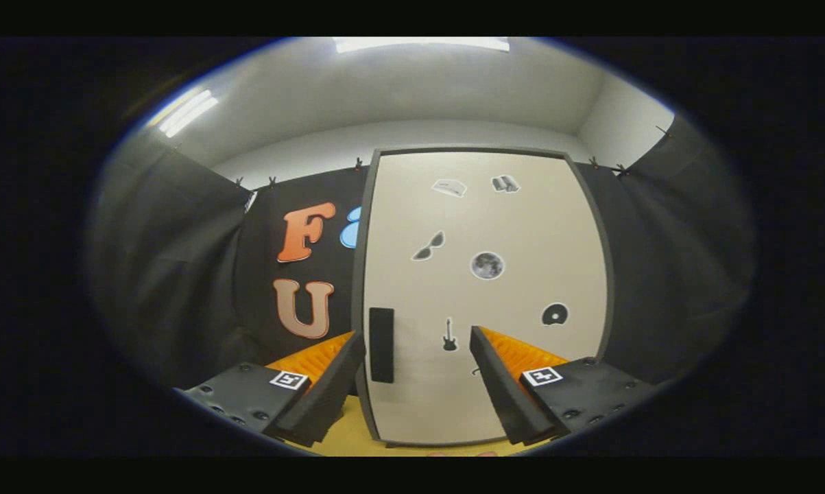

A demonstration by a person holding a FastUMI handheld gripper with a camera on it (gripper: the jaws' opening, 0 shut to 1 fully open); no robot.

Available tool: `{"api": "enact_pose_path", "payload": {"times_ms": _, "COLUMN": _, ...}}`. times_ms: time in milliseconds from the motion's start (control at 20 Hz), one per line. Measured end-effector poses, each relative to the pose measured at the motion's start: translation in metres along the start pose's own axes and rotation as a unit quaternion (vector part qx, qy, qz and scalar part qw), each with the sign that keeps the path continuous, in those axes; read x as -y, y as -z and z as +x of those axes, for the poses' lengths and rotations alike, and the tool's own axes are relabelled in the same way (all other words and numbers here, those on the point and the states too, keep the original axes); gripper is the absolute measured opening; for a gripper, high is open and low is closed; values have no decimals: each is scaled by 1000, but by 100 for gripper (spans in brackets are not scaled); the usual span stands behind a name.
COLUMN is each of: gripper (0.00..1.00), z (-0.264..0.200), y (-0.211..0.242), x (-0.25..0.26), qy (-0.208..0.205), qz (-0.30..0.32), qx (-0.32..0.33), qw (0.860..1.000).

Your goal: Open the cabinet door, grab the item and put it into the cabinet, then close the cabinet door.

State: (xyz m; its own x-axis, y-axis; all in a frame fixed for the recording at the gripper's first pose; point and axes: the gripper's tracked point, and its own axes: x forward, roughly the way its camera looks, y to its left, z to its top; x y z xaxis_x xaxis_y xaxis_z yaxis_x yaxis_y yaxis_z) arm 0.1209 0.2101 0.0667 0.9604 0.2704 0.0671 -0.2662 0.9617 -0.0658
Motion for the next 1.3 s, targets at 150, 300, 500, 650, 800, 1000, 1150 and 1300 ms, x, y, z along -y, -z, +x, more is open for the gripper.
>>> {"api": "enact_pose_path", "payload": {"times_ms": 150, "gripper": 98, "z": 30, "y": 12, "x": -20, "qy": -18, "qz": 6, "qx": -20, "qw": 1000}}
{"api": "enact_pose_path", "payload": {"times_ms": 300, "gripper": 96, "z": 54, "y": 26, "x": -19, "qy": -2, "qz": 7, "qx": -31, "qw": 999}}
{"api": "enact_pose_path", "payload": {"times_ms": 500, "gripper": 92, "z": 76, "y": 52, "x": -22, "qy": 6, "qz": 12, "qx": -61, "qw": 998}}
{"api": "enact_pose_path", "payload": {"times_ms": 650, "gripper": 81, "z": 87, "y": 66, "x": -25, "qy": 11, "qz": 15, "qx": -76, "qw": 997}}
{"api": "enact_pose_path", "payload": {"times_ms": 800, "gripper": 65, "z": 97, "y": 76, "x": -24, "qy": 19, "qz": 8, "qx": -83, "qw": 996}}
{"api": "enact_pose_path", "payload": {"times_ms": 1000, "gripper": 50, "z": 101, "y": 80, "x": -24, "qy": 31, "qz": 6, "qx": -87, "qw": 996}}
{"api": "enact_pose_path", "payload": {"times_ms": 1150, "gripper": 41, "z": 99, "y": 80, "x": -24, "qy": 22, "qz": 9, "qx": -83, "qw": 996}}
{"api": "enact_pose_path", "payload": {"times_ms": 1300, "gripper": 32, "z": 99, "y": 81, "x": -24, "qy": 10, "qz": 22, "qx": -87, "qw": 996}}
